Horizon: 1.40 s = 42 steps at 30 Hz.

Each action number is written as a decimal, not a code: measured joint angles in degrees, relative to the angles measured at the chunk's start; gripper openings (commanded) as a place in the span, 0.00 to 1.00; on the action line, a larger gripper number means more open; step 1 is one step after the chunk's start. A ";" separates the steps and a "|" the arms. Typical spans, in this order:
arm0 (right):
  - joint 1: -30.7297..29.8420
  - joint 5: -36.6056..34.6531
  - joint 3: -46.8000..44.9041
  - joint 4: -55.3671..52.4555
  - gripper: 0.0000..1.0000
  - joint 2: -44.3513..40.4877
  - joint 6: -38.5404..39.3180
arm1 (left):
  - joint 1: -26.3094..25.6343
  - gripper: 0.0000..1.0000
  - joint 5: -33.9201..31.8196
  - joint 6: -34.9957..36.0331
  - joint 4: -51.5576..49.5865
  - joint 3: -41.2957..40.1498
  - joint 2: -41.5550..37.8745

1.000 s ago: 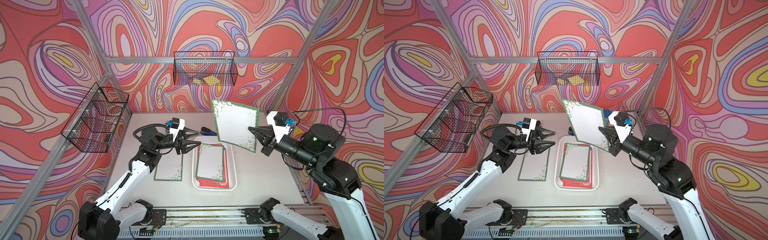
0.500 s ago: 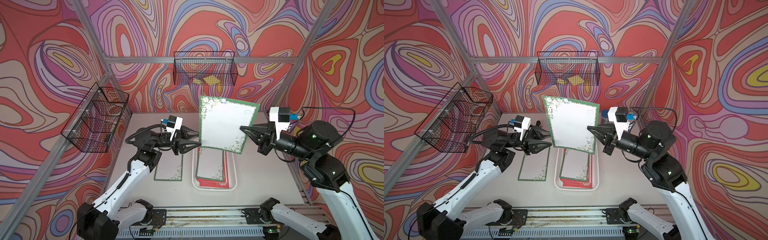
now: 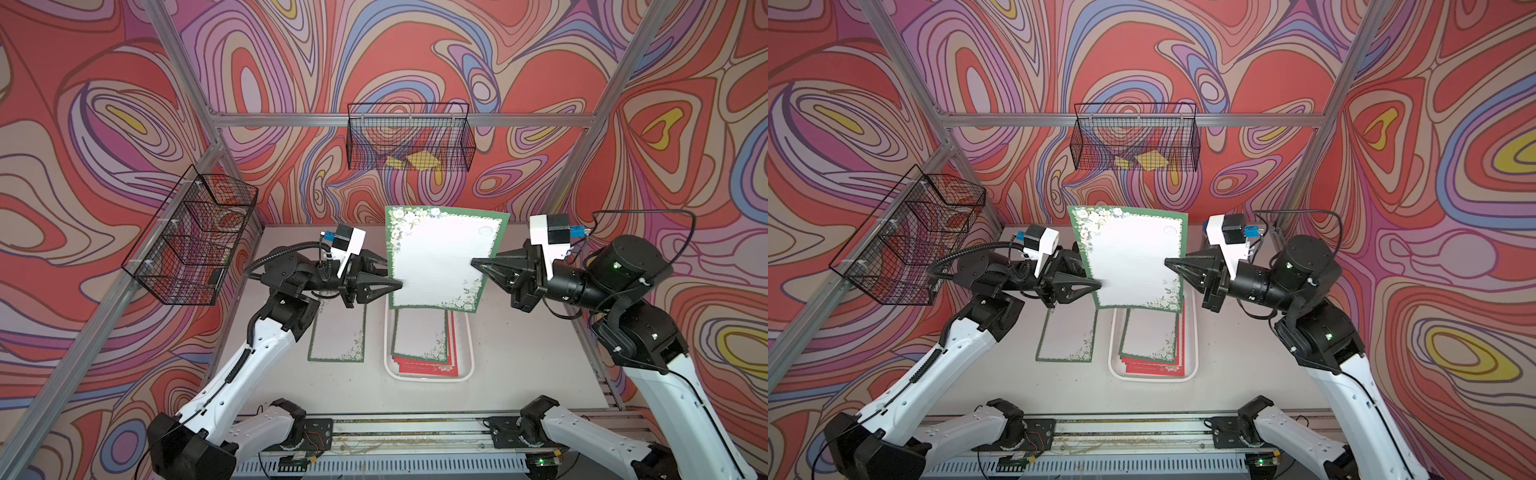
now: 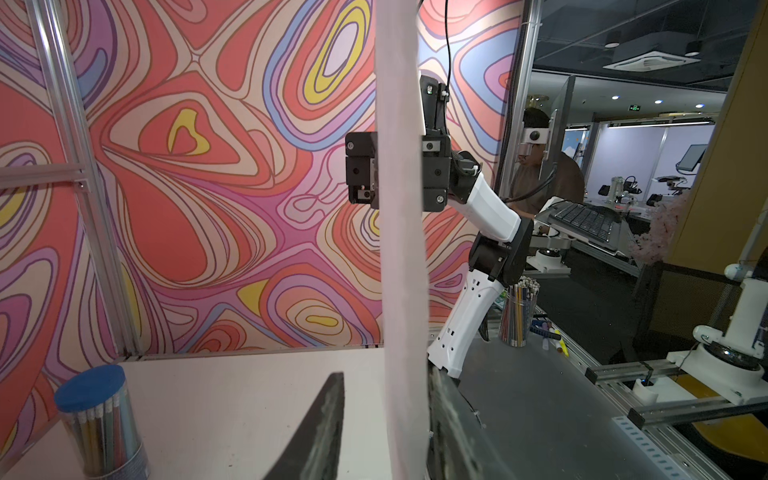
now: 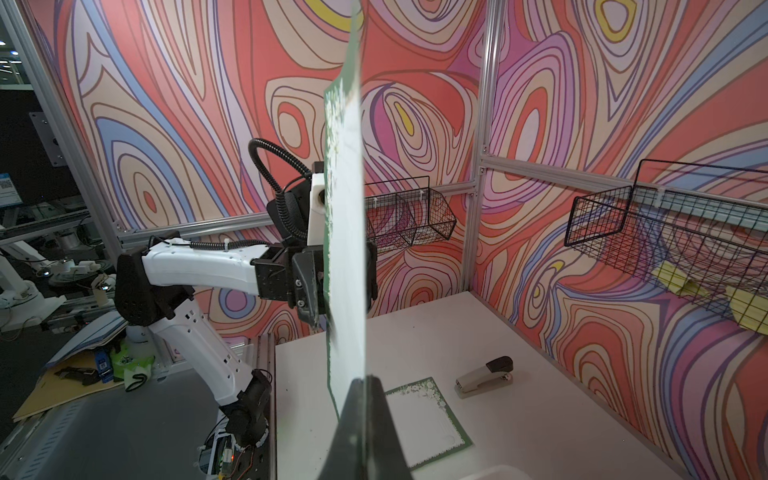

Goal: Take out the stationery paper from the storage box
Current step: Place the stationery paper at the center of the board.

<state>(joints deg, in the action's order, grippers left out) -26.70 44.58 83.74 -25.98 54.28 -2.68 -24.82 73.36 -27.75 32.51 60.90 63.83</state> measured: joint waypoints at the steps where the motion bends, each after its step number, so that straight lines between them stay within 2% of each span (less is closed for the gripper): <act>1: 0.00 0.13 -0.31 0.09 0.00 0.00 0.00 | 0.00 0.37 0.09 1.14 -1.79 0.15 -0.02; 9: 0.00 1.16 -1.60 -0.48 0.00 0.76 0.28 | -0.02 0.28 0.11 8.55 -12.20 0.17 -0.76; 19: 0.00 2.40 -1.75 -1.40 0.00 1.77 0.42 | 0.00 0.23 0.11 9.18 -13.55 0.17 -0.74; 26: 0.00 3.56 -1.88 -1.42 0.00 2.43 0.07 | -0.02 0.10 -0.13 9.14 -13.55 0.17 -0.74; 30: 0.00 3.69 -2.38 -1.44 0.00 2.47 0.02 | -0.02 0.00 -0.33 9.16 -13.75 0.17 -0.74; 34: 0.00 3.65 -2.36 -1.51 0.00 2.47 0.20 | -0.02 0.00 -1.29 9.79 -15.02 0.20 -0.76; 37: -0.02 2.82 -2.38 -1.97 0.08 2.51 0.66 | -0.13 0.00 -3.43 11.41 -17.75 0.24 -1.03; 39: -0.11 1.07 -2.38 -1.97 0.26 2.58 1.18 | -0.35 0.00 -5.07 13.07 -20.72 0.61 -1.60; 40: -0.11 -0.48 -2.36 -1.77 0.41 2.54 1.22 | -0.33 0.00 -6.03 14.23 -23.06 1.07 -1.99; 42: -0.11 -4.20 -2.34 -1.64 0.48 2.40 1.09 | -0.33 0.00 -7.50 16.50 -27.63 2.64 -2.36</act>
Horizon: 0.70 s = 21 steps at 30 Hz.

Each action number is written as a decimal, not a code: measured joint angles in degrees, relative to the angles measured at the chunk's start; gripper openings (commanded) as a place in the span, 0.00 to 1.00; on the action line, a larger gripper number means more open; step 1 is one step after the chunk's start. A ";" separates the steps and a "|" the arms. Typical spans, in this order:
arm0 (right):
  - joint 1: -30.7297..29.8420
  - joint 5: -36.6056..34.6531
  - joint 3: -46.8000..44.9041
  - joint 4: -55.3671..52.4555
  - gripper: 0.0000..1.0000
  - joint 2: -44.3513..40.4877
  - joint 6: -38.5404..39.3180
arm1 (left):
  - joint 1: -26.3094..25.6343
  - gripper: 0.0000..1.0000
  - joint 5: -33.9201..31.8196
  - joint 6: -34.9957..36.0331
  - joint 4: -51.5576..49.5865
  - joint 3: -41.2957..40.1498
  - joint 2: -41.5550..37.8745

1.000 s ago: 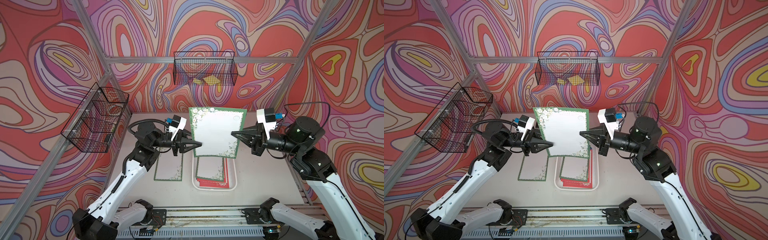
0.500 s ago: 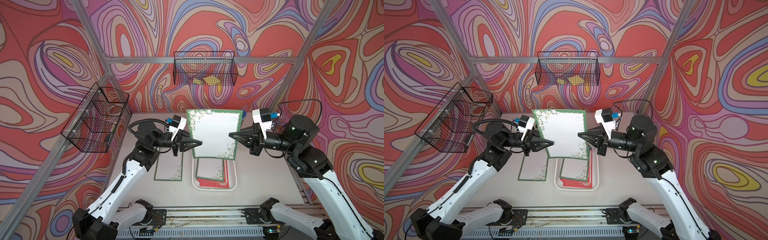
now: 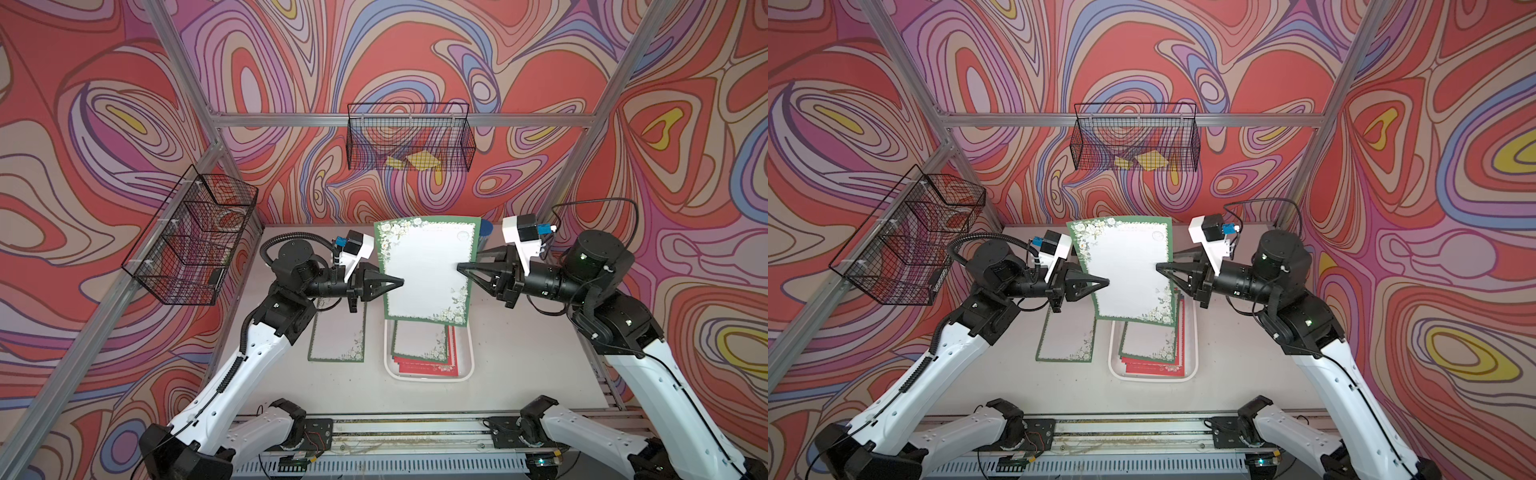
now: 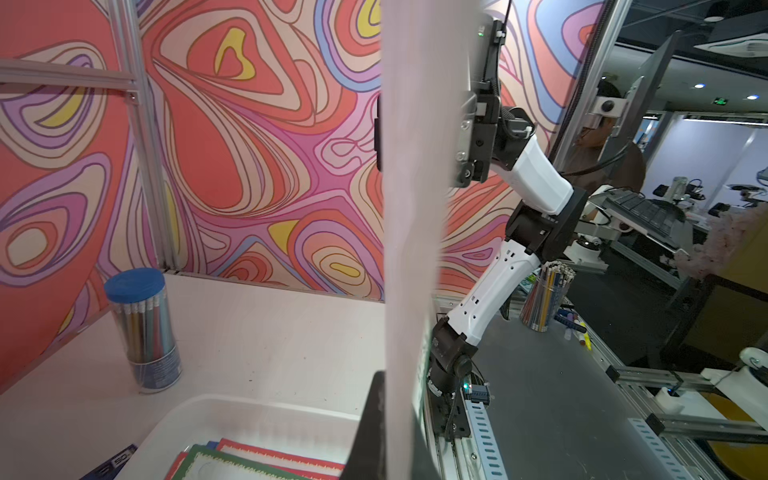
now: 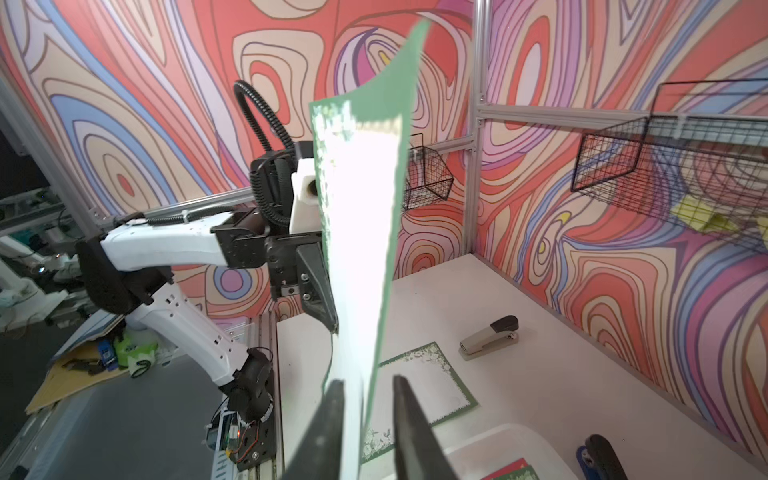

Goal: Take out the stationery paper from the storage box
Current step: Place the stationery paper at the center of the board.

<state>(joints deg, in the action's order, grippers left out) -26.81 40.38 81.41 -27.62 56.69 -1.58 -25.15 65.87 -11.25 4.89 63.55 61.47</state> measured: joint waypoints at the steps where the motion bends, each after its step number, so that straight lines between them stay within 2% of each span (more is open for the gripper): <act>1: 0.00 -2.34 0.00 0.13 0.49 -0.07 0.39 | 0.02 0.00 -0.90 1.53 -3.17 1.42 0.00; 5: 0.00 -9.75 -0.02 0.48 0.52 -0.55 0.90 | 0.02 0.00 -5.01 8.46 -18.53 8.55 0.33; 11: 0.00 -17.16 -0.07 1.46 0.53 -1.51 1.62 | 1.42 0.00 -12.44 16.57 -41.48 18.47 3.37; 16: 0.00 -21.44 -0.26 1.40 0.53 -1.49 2.21 | 4.24 0.00 -18.43 18.03 -55.80 22.32 6.84; 21: 0.00 -24.37 -0.39 0.94 0.53 -1.27 2.62 | 7.32 0.00 -20.94 18.10 -63.91 21.64 8.87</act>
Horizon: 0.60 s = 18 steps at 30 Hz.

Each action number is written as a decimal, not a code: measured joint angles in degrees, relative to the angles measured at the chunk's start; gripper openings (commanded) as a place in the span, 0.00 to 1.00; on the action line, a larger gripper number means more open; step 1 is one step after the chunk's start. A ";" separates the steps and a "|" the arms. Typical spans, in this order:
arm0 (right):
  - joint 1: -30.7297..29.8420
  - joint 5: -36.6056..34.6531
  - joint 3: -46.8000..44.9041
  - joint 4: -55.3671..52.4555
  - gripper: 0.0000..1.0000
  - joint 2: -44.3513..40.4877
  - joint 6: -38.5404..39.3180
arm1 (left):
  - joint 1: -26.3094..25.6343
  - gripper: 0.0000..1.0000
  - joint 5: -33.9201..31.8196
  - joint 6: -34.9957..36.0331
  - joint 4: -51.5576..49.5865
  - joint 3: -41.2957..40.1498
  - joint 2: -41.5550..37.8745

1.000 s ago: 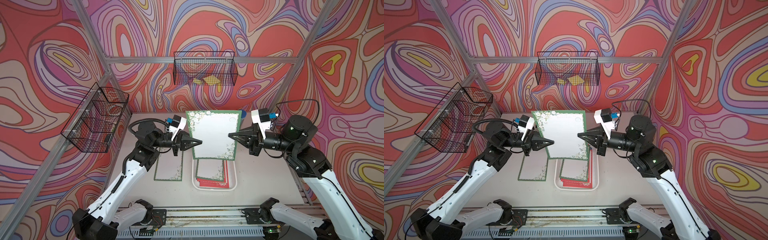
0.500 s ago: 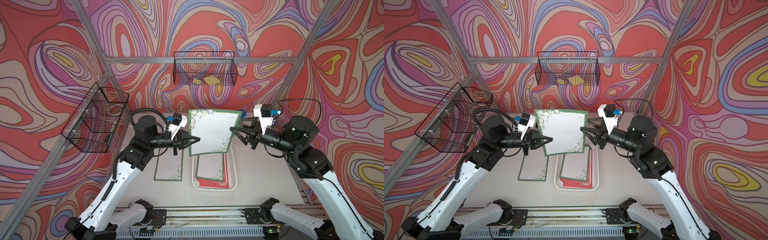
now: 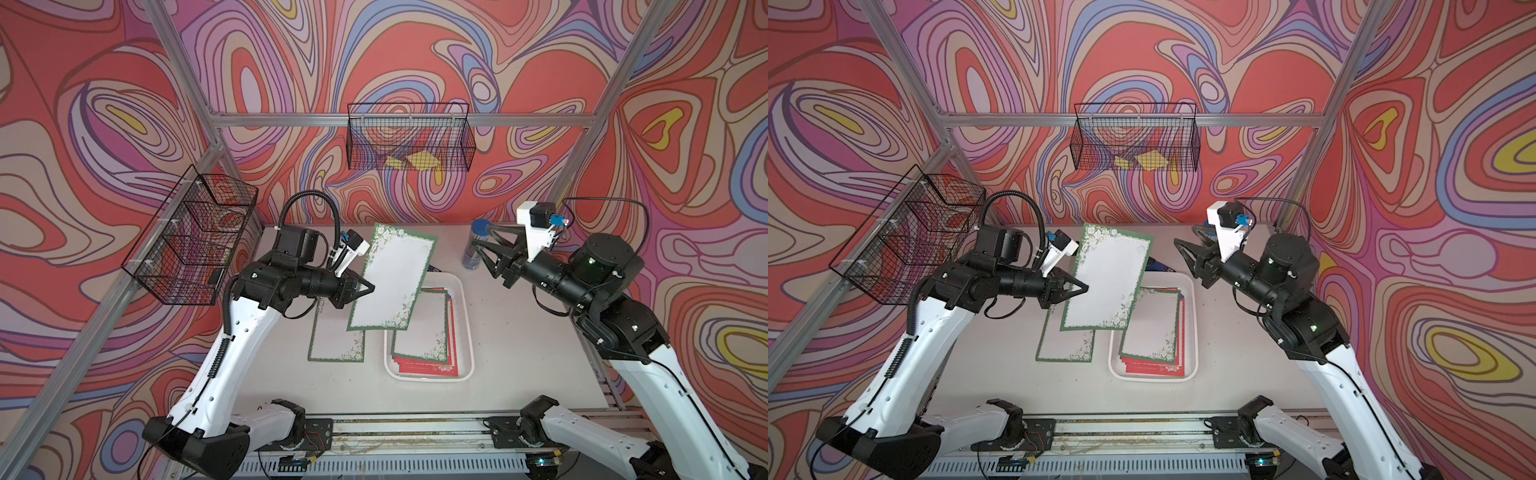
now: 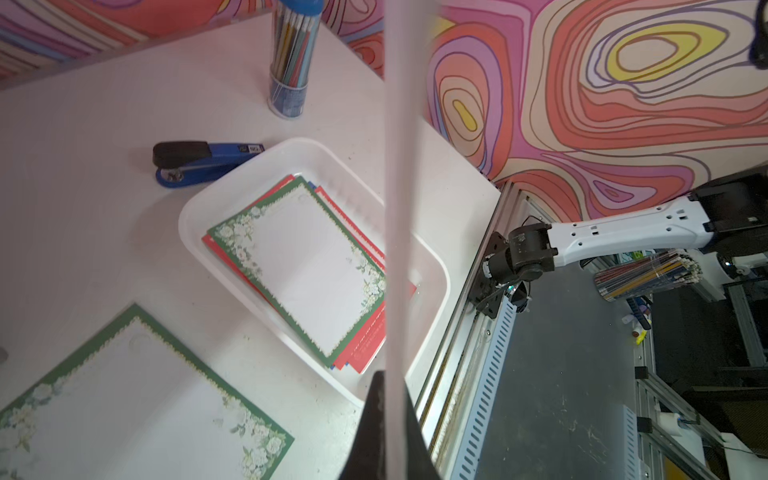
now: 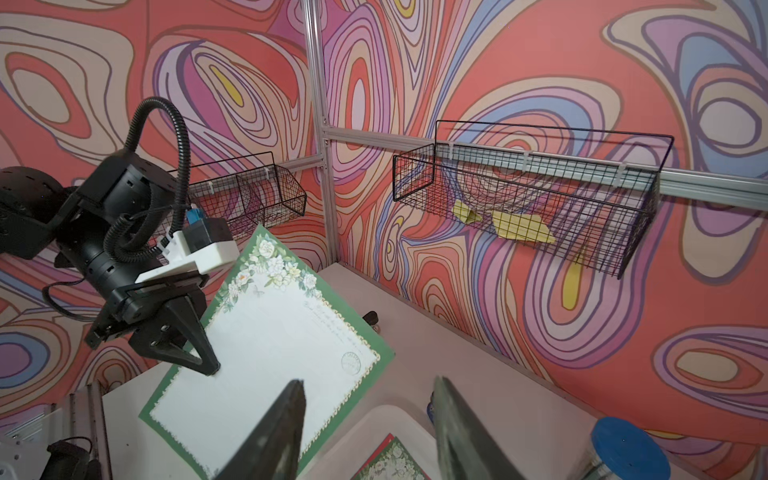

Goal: Take out the stationery paper from the storage box
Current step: Place the stationery paper at the center of the board.

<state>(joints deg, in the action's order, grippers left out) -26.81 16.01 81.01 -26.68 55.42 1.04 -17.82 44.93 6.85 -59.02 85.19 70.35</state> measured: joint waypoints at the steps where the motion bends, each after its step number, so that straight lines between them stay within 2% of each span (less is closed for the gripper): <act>1: 0.00 -0.42 0.00 -0.09 0.53 0.09 0.07 | 0.74 0.00 -0.33 -0.04 -0.83 -0.66 0.00; 9: 0.00 -2.40 0.00 -1.40 0.53 0.94 0.42 | 4.96 0.00 -3.63 -0.13 -3.50 -5.25 0.61; 18: 0.00 -3.85 0.00 -3.19 0.53 1.42 0.87 | 9.38 0.00 -4.28 0.28 -3.32 -9.97 6.47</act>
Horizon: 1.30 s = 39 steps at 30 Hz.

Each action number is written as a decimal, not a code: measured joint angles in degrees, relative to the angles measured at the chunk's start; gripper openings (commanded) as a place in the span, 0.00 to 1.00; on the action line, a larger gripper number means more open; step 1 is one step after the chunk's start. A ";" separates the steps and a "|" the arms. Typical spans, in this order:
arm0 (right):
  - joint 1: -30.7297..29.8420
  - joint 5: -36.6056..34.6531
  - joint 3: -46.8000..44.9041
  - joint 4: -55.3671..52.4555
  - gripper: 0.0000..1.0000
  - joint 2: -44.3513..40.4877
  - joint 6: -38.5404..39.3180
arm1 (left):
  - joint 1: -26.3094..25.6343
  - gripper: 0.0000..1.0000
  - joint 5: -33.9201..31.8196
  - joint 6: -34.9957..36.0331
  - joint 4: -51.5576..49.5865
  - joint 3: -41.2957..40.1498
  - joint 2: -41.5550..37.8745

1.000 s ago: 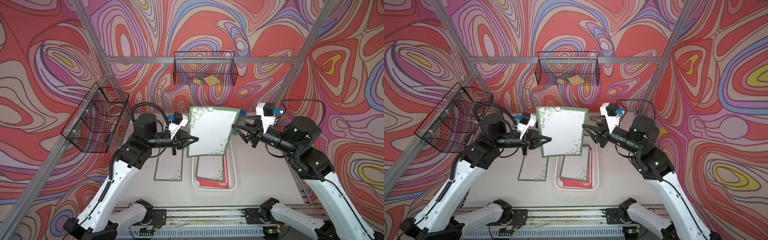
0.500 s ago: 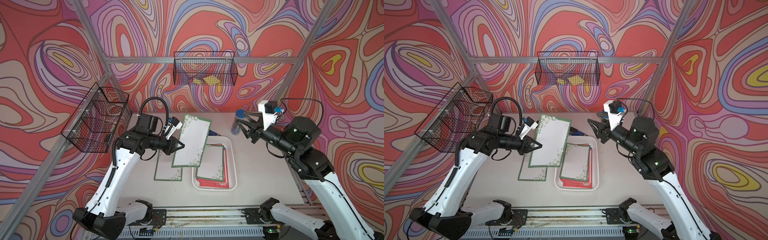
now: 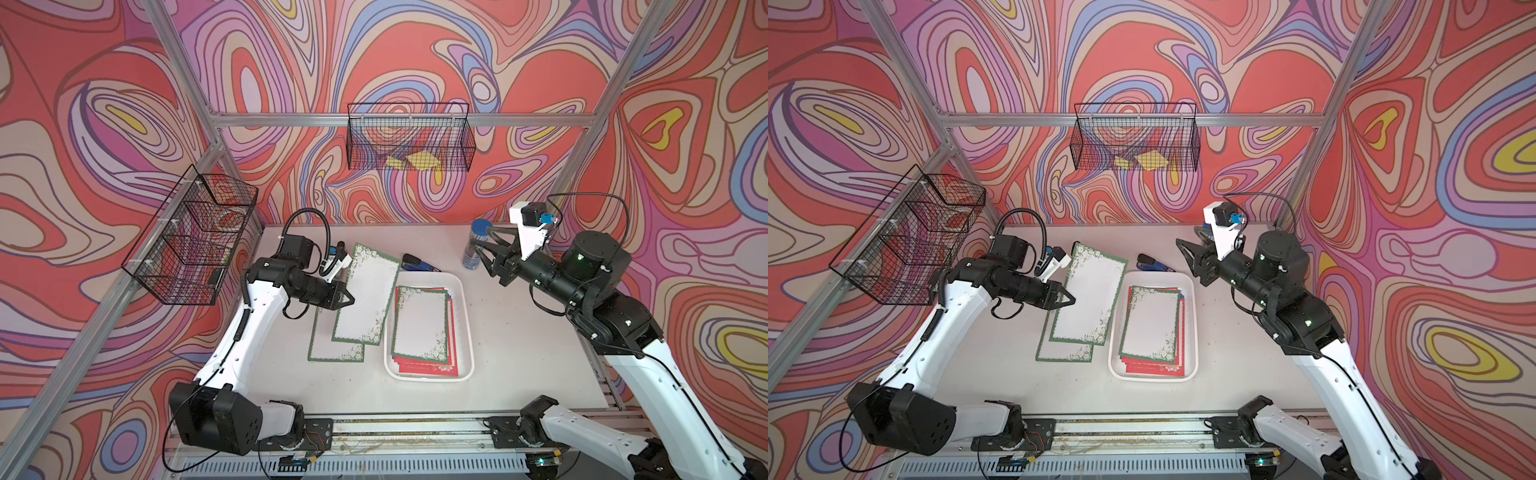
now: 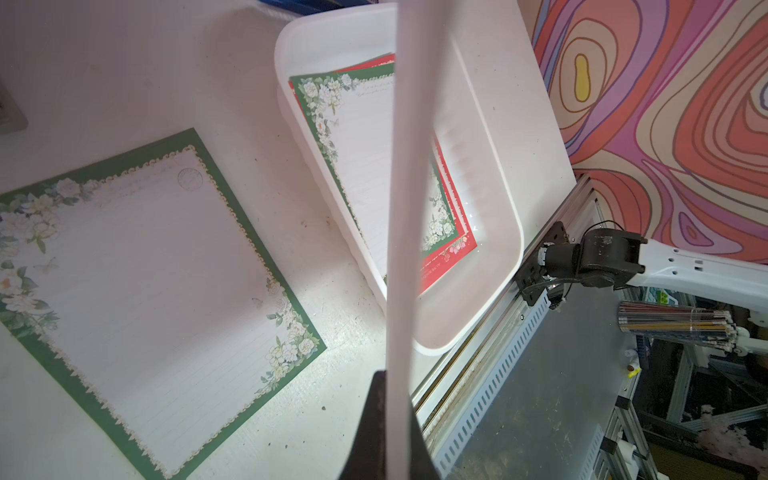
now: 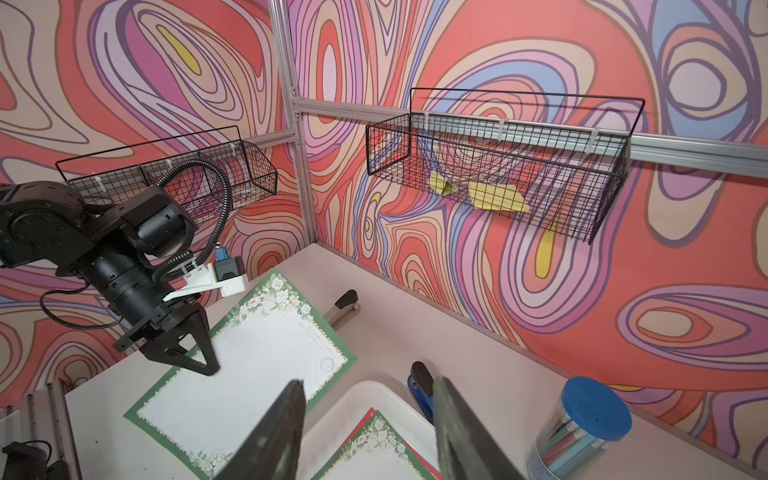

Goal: Take out the stationery paper from the storage box
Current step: Place the stationery paper at the center of the board.

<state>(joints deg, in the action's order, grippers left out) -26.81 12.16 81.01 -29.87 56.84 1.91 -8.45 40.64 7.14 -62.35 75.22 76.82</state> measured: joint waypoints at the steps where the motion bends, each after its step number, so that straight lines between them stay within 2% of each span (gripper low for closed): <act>1: 0.00 -0.17 0.02 -0.37 0.53 0.24 0.11 | 0.31 0.00 0.02 0.39 0.13 -0.87 0.17; 9: 0.00 -0.48 0.02 -2.45 0.53 2.14 0.35 | 3.17 0.00 2.60 1.25 3.69 -6.32 0.09; 16: 0.00 -0.48 0.31 -4.13 0.53 3.45 0.44 | 6.03 0.00 3.10 1.14 5.33 -7.15 1.84; 39: 0.00 -0.15 2.47 -10.47 0.53 5.99 2.38 | 6.29 0.00 -6.69 -2.36 5.20 -6.62 13.16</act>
<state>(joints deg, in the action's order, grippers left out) -26.81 12.01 83.48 -40.34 62.83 4.29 -2.15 33.95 4.78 -57.14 68.60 89.97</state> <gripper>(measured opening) 0.529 0.047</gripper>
